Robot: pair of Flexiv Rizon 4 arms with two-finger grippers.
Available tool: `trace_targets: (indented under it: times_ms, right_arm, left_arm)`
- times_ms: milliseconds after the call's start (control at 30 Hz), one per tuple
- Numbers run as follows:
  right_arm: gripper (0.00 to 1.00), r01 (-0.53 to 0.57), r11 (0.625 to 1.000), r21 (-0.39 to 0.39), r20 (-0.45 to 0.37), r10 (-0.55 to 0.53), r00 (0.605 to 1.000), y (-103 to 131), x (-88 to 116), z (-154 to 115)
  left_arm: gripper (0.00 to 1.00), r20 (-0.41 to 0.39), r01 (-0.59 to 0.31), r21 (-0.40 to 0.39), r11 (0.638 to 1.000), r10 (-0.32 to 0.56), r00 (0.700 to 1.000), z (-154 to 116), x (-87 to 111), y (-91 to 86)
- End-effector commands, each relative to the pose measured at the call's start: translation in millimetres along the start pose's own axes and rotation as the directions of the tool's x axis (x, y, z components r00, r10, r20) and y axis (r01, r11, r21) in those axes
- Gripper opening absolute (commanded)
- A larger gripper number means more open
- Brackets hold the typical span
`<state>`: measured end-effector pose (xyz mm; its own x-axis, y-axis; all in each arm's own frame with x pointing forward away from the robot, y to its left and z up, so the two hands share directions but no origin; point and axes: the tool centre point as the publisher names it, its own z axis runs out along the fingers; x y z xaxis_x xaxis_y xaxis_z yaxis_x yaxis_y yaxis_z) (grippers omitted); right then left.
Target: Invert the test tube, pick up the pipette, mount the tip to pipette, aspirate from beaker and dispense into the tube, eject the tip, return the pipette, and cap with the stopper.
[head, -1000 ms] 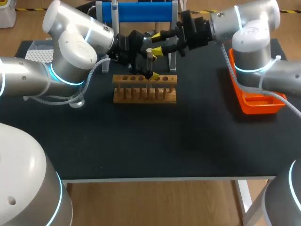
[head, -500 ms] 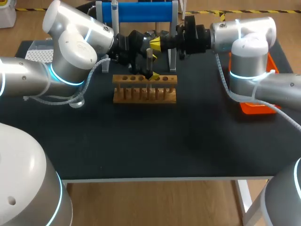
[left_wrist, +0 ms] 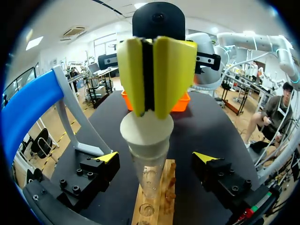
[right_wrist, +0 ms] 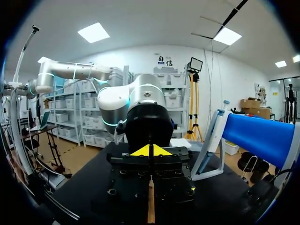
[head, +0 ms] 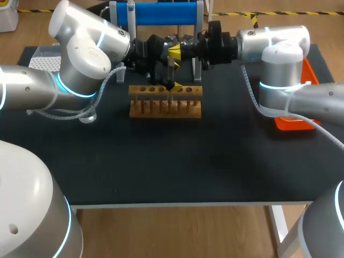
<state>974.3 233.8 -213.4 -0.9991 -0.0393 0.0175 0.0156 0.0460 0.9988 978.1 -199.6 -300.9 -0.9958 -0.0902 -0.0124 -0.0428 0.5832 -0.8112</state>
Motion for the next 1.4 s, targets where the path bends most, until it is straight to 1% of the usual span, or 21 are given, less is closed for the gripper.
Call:
trace_targets:
  times_ms: [33,500,600,733,867,900,933,967,1000,1033,1167,1267,1333,1400]
  right_arm:
    - [0.0,-0.007,1.0,-0.004,-0.015,0.007,1.0,-3,-3,2]
    - [0.0,-0.023,0.999,0.026,-0.019,0.024,1.0,-14,-1,5]
    - [0.0,-0.015,1.0,-0.005,-0.015,0.015,1.0,-10,-2,3]
    - [0.0,0.019,0.997,-0.078,-0.009,-0.019,1.0,3,-1,-2]
    - [0.01,0.053,0.993,-0.105,0.012,-0.052,0.999,10,-1,-9]
    - [0.07,0.06,0.993,-0.101,0.016,-0.059,0.998,11,-2,-11]
    - [0.2,0.074,0.993,-0.096,0.029,-0.072,0.997,11,-3,-14]
    - [0.45,0.079,0.992,-0.095,0.036,-0.076,0.996,12,-3,-16]
    - [0.85,0.086,0.992,-0.091,0.046,-0.082,0.996,12,-4,-19]
    - [1.0,0.099,0.992,-0.082,0.06,-0.094,0.994,12,-5,-22]
    - [1.0,0.139,0.989,-0.044,0.107,-0.133,0.985,10,-8,-35]
    - [1.0,0.176,0.984,0.026,0.148,-0.178,0.973,5,-12,-47]
    - [1.0,0.171,0.984,0.046,0.17,-0.176,0.97,2,-14,-54]
    - [1.0,0.182,0.979,0.089,0.197,-0.196,0.961,-3,-16,-61]
  left_arm:
    - [1.0,-0.004,0.0,-0.002,1.0,0.0,1.0,1,-1.8,-0.2]
    - [1.0,-0.004,0.0,-0.002,1.0,0.0,1.0,1,-1.8,-0.2]
    - [1.0,-0.004,0.0,-0.002,1.0,0.0,1.0,1,-1.8,-0.2]
    - [1.0,-0.004,0.0,-0.002,1.0,0.0,1.0,1,-1.8,-0.2]
    - [1.0,-0.004,0.0,-0.002,1.0,0.0,1.0,1,-1.8,-0.2]
    - [1.0,-0.004,0.0,-0.002,1.0,0.0,1.0,1,-1.8,-0.2]
    - [1.0,-0.004,0.0,-0.002,1.0,0.0,1.0,1,-1.8,-0.2]
    - [1.0,-0.004,0.0,-0.002,1.0,0.0,1.0,1,-1.8,-0.2]
    - [1.0,-0.004,0.0,-0.002,1.0,0.0,1.0,1,-1.8,-0.2]
    - [1.0,-0.004,0.0,-0.002,1.0,0.0,1.0,1,-1.8,-0.2]
    - [1.0,-0.004,0.0,-0.002,1.0,0.0,1.0,1,-1.8,-0.2]
    - [1.0,-0.004,0.0,-0.002,1.0,0.0,1.0,1,-1.8,-0.2]
    - [1.0,-0.004,0.0,-0.002,1.0,0.0,1.0,1,-1.8,-0.2]
    - [1.0,-0.004,0.0,-0.002,1.0,0.0,1.0,1,-1.8,-0.2]
